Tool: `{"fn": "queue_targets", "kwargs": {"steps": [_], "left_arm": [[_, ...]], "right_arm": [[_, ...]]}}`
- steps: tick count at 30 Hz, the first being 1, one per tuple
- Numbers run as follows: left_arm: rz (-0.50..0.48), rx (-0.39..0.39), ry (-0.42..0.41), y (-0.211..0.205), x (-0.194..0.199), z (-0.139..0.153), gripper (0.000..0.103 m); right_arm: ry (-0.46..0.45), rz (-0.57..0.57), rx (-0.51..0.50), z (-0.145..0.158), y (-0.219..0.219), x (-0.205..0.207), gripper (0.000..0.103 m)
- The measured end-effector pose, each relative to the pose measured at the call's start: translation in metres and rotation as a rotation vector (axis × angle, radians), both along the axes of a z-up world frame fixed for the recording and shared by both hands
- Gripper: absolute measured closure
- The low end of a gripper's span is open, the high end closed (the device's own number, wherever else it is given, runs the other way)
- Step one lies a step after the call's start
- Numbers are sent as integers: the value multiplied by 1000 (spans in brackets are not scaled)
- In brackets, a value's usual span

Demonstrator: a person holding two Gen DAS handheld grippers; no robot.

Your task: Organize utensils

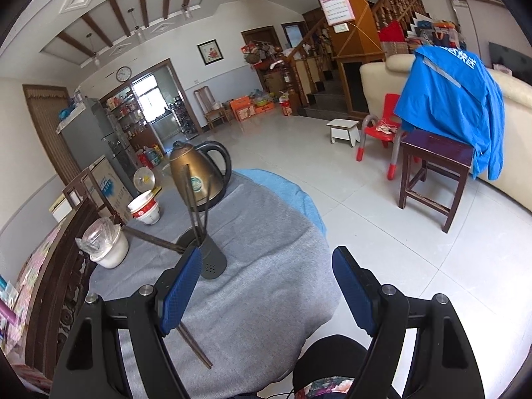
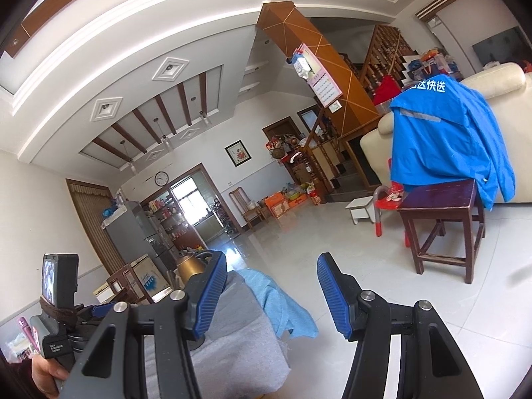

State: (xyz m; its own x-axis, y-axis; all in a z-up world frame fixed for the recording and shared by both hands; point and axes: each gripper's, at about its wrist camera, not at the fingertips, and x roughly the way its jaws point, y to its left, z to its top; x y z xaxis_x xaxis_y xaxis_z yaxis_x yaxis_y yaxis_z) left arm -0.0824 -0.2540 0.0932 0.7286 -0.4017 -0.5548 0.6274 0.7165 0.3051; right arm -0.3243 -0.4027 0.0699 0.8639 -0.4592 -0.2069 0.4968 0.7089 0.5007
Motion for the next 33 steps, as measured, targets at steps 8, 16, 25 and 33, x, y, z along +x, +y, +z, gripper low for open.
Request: {"fn": "queue_targets", "kwargs": {"steps": [8, 16, 25, 33], "left_arm": [[104, -75, 23, 60, 19, 1, 22], [284, -146, 62, 148, 52, -4, 22], [456, -208, 62, 259, 70, -21, 22], [611, -219, 56, 355, 78, -58, 22]], "right_arm": [[4, 70, -10, 1, 21, 26, 42], [15, 221, -23, 2, 68, 84, 42], [56, 437, -56, -6, 154, 157, 42], [142, 631, -22, -37, 224, 218, 42]]}}
